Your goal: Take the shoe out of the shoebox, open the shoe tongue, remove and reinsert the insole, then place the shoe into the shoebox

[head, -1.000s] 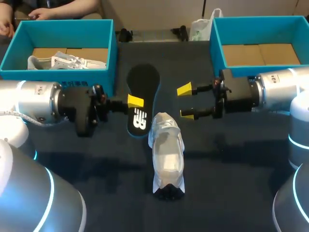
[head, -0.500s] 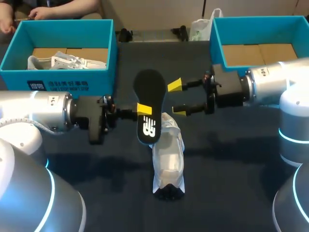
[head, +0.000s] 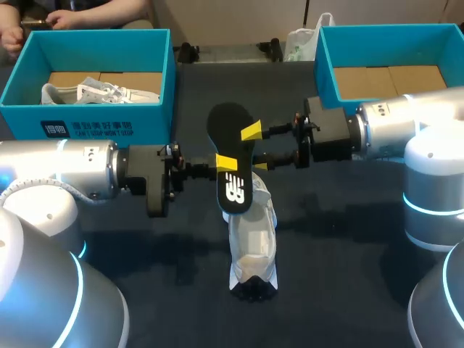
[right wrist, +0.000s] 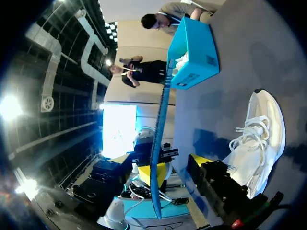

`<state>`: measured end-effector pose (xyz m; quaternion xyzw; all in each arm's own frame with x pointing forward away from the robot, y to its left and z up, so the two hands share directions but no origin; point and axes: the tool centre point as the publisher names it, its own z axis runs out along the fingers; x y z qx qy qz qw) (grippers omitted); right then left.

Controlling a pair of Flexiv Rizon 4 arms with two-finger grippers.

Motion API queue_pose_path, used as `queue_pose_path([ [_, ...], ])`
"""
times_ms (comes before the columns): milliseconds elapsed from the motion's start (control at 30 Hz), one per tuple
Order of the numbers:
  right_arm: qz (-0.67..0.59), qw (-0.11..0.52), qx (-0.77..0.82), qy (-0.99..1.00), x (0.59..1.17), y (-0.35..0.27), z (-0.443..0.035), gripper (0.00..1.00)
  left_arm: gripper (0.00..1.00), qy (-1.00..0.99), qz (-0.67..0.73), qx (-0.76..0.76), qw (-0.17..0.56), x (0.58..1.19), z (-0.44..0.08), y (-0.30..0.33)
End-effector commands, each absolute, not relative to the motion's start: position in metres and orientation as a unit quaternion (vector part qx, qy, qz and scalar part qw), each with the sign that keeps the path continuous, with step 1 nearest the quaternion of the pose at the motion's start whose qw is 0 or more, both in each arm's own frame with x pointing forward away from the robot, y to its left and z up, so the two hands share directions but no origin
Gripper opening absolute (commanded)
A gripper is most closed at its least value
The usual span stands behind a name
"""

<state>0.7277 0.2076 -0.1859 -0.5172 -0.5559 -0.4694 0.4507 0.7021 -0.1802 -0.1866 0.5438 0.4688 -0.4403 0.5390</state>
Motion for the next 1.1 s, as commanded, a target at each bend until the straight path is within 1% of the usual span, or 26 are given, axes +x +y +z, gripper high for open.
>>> queue_pose_path([
  [33,-0.469,0.454,-0.517,-0.554,0.732,0.216,-0.189,0.59,0.0,0.471,-0.436,0.542,0.542,0.703,-0.19,-0.185],
  [67,-0.469,0.455,-0.516,-0.553,0.731,0.217,-0.189,0.54,0.0,0.472,-0.436,0.542,0.542,0.703,-0.191,-0.185],
  [233,-0.472,0.459,-0.515,-0.549,0.729,0.22,-0.193,0.42,0.0,0.475,-0.434,0.541,0.542,0.704,-0.194,-0.186],
  [433,-0.475,0.46,-0.515,-0.546,0.727,0.222,-0.194,0.38,0.0,0.478,-0.432,0.542,0.54,0.704,-0.197,-0.187],
  [533,-0.476,0.46,-0.515,-0.545,0.727,0.222,-0.194,0.34,0.0,0.478,-0.431,0.543,0.539,0.704,-0.198,-0.187],
  [567,-0.476,0.46,-0.516,-0.544,0.727,0.222,-0.193,0.31,0.0,0.478,-0.431,0.544,0.538,0.704,-0.198,-0.187],
  [667,-0.476,0.46,-0.516,-0.544,0.728,0.222,-0.193,0.16,0.0,0.479,-0.43,0.544,0.538,0.704,-0.199,-0.187],
  [700,-0.476,0.461,-0.515,-0.544,0.728,0.222,-0.193,0.1,0.0,0.479,-0.429,0.544,0.538,0.704,-0.199,-0.187],
  [733,-0.476,0.461,-0.515,-0.543,0.728,0.222,-0.193,0.0,0.0,0.479,-0.429,0.544,0.538,0.705,-0.2,-0.188],
  [967,-0.476,0.466,-0.512,-0.543,0.731,0.222,-0.195,0.0,0.0,0.48,-0.428,0.546,0.537,0.706,-0.202,-0.188],
  [1000,-0.476,0.466,-0.511,-0.542,0.731,0.222,-0.195,0.0,0.36,0.481,-0.429,0.545,0.536,0.705,-0.202,-0.187],
  [1033,-0.476,0.467,-0.511,-0.542,0.731,0.222,-0.195,0.0,1.0,0.482,-0.43,0.545,0.535,0.704,-0.2,-0.184],
  [1100,-0.476,0.468,-0.51,-0.542,0.732,0.221,-0.195,0.0,1.0,0.489,-0.435,0.538,0.532,0.701,-0.196,-0.178],
])
